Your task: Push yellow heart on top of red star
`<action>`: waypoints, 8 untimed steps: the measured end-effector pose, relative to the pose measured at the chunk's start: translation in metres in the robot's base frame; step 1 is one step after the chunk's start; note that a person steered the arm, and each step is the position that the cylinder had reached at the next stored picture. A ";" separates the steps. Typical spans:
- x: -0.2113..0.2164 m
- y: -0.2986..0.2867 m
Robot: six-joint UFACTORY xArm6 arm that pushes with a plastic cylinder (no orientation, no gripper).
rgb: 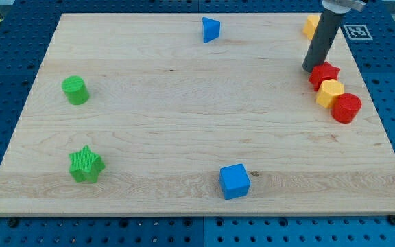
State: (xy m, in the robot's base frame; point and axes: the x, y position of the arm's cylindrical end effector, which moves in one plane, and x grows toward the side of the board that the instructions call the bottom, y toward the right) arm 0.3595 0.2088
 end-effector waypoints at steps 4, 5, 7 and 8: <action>-0.152 0.065; -0.168 0.040; -0.138 0.019; -0.111 0.019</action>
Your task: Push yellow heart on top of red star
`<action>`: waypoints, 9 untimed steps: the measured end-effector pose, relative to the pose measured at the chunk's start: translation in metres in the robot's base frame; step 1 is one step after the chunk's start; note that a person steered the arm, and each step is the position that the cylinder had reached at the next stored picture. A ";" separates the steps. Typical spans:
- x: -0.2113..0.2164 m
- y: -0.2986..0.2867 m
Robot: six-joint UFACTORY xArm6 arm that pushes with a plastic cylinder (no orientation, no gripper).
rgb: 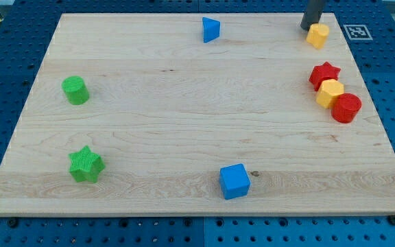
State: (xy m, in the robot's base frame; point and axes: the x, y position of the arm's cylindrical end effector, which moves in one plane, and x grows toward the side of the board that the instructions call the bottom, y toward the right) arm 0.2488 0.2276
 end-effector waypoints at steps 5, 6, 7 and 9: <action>0.043 0.023; 0.033 0.023; 0.043 0.020; 0.068 0.020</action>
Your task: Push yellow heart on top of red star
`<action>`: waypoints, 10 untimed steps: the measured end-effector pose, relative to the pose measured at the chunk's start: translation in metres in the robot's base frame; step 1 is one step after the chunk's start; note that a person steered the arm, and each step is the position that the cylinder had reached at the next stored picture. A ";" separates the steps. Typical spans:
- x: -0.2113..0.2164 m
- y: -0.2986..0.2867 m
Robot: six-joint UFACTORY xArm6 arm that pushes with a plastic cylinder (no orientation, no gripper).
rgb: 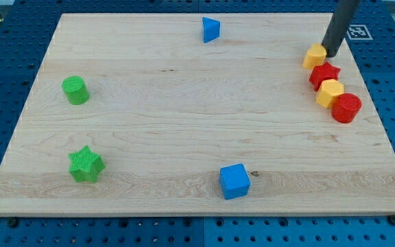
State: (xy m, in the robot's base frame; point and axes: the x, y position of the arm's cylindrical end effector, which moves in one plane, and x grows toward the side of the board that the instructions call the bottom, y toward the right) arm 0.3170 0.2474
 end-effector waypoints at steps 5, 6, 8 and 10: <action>0.004 -0.020; 0.000 -0.019; -0.007 -0.018; -0.058 -0.083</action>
